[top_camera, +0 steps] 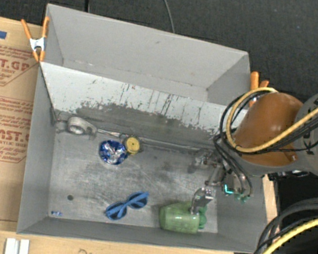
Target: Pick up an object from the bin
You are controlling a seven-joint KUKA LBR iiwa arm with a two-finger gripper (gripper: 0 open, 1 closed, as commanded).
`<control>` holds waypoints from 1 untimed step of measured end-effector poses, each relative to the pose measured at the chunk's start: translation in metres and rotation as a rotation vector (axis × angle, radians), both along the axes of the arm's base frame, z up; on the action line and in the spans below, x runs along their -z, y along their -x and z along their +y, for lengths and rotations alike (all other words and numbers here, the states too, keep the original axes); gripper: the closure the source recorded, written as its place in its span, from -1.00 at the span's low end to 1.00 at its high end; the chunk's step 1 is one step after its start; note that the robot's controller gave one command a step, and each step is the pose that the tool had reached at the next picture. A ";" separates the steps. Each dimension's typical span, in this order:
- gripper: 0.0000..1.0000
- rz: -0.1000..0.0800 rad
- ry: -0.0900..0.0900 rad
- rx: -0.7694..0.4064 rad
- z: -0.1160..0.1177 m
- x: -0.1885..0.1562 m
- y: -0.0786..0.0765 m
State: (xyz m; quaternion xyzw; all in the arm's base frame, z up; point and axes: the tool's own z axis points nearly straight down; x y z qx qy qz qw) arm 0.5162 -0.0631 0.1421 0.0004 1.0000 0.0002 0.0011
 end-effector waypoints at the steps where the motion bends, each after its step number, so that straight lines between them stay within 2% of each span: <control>1: -1.00 -0.033 0.004 -0.037 0.003 0.013 0.002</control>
Offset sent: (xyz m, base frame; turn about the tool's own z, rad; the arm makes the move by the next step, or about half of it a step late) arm -0.0332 0.0090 -0.0721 -0.0745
